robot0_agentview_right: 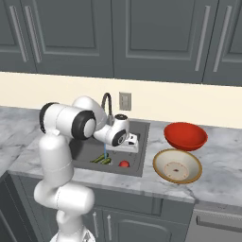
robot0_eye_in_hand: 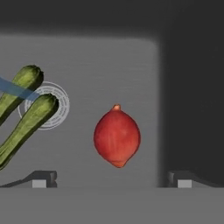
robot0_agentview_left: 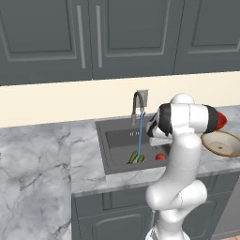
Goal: Pick the squashs from the sink and place them in one bowl. Place the onion in the other bowl. Then turn off the sink faucet.
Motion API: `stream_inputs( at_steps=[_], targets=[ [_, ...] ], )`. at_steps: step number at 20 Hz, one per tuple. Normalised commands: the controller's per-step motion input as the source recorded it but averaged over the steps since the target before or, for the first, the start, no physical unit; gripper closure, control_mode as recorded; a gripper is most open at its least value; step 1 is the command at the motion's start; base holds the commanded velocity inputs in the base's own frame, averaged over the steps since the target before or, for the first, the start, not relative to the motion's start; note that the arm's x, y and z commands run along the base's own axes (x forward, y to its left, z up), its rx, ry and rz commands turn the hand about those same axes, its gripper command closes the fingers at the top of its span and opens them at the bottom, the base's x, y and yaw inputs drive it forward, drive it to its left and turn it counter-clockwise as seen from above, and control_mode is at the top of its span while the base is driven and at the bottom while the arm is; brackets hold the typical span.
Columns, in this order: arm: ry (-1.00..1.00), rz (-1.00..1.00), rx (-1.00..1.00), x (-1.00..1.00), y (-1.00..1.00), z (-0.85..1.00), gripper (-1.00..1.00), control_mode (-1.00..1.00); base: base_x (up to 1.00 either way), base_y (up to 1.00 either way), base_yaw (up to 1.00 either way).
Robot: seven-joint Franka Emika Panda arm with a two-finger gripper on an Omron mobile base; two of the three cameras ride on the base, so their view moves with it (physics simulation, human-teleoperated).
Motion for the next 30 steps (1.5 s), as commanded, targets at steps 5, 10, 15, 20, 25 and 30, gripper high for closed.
stream_inputs(
  at_steps=[5,10,15,20,25,30],
  targets=[
    [0.00,0.00,0.00,0.22,0.00,-0.18,-1.00,-1.00,0.00,0.00,0.00],
    [0.00,0.00,0.00,0.18,0.00,-0.27,-1.00,-1.00,0.00,0.00,0.00],
    [0.00,0.00,0.00,0.09,0.00,-0.37,-1.00,-1.00,0.00,0.00,0.00],
    [0.00,0.00,0.00,0.00,0.02,-0.37,-1.00,-1.00,0.00,0.00,0.00],
    [0.04,0.02,0.00,-0.01,0.12,-0.30,-1.00,-1.00,0.00,0.00,0.00],
    [0.09,0.03,0.00,-0.02,0.19,-0.22,-1.00,-1.00,0.00,0.00,0.00]
  ],
)
